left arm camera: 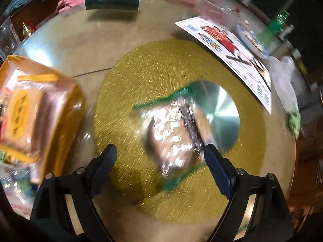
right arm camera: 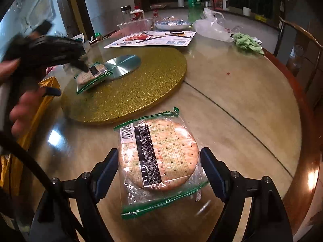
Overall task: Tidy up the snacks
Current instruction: 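Grasp round cracker pack with right tool while left grasps another cracker pack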
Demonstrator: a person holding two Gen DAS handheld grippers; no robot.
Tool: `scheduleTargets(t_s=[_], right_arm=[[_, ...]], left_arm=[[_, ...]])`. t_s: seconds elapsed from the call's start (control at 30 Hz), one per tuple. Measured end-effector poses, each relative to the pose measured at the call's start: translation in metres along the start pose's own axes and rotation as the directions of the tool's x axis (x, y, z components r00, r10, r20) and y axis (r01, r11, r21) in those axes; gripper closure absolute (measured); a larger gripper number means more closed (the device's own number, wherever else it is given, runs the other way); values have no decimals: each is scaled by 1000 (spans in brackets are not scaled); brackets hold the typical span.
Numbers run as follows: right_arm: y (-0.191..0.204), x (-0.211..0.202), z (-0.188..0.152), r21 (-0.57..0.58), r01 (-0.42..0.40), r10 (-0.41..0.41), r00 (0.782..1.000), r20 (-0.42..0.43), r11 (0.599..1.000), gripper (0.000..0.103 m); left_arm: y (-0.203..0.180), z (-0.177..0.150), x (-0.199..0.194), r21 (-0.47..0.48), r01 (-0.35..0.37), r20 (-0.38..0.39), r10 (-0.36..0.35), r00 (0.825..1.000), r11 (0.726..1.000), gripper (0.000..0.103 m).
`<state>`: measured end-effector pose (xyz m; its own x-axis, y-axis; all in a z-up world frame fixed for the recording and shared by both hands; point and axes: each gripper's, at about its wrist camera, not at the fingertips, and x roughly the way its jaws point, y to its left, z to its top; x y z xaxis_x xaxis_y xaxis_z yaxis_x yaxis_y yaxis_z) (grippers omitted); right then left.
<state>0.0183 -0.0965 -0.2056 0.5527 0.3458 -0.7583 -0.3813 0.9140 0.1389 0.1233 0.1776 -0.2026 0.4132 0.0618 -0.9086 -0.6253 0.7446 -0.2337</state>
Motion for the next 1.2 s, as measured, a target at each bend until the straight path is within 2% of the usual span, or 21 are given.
scheduleTargets(t_s=[0.13,0.2,0.3,0.43,0.5,0.53,0.57,0.67,0.83,0.97,1.1,1.2], right_arm=[[-1,-1,0,19,-20,20,1000,9,1000,22],[-1,-1,-2,22,-24,24,1000,11,999,22],[-1,-2,-3,25,-29,28,1000,13,999,22],[-1,-3,-5,27,-35,35,999,15,999,22],[-1,-3,-5,28,-36,35,999,16,999,22],[-2,-3,-5,29,-37,36,999,16,999,22],[-2,-3,-5,30,-39,38,999,17,999,22],[-2,-4,-6,33,-47,46,999,19,998,22],[-3,-4,-5,32,-47,46,999,18,998,22],[0,-5,-6,12,-71,71,997,19,997,26],[1,-5,-6,10,-70,70,997,19,997,28],[2,-5,-6,14,-71,71,997,20,997,29]], left_arm=[[-15,12,12,-11,-75,39,76,996,997,15],[-20,13,16,-10,-88,67,88,994,996,14],[-28,5,21,74,-123,86,116,990,990,12],[-36,-9,22,208,-175,107,156,982,962,11],[-32,-14,19,226,-159,115,136,984,961,14],[-30,-18,15,235,-158,124,131,984,959,22],[-29,-24,11,251,-155,139,123,983,955,26],[-18,-54,-1,305,-139,137,102,985,942,26],[11,-129,-35,445,-75,134,17,991,892,26],[40,-183,-61,495,-52,149,-26,988,867,26],[55,-210,-75,535,-25,162,-74,984,844,26],[59,-216,-80,566,-5,150,-98,984,825,26]])
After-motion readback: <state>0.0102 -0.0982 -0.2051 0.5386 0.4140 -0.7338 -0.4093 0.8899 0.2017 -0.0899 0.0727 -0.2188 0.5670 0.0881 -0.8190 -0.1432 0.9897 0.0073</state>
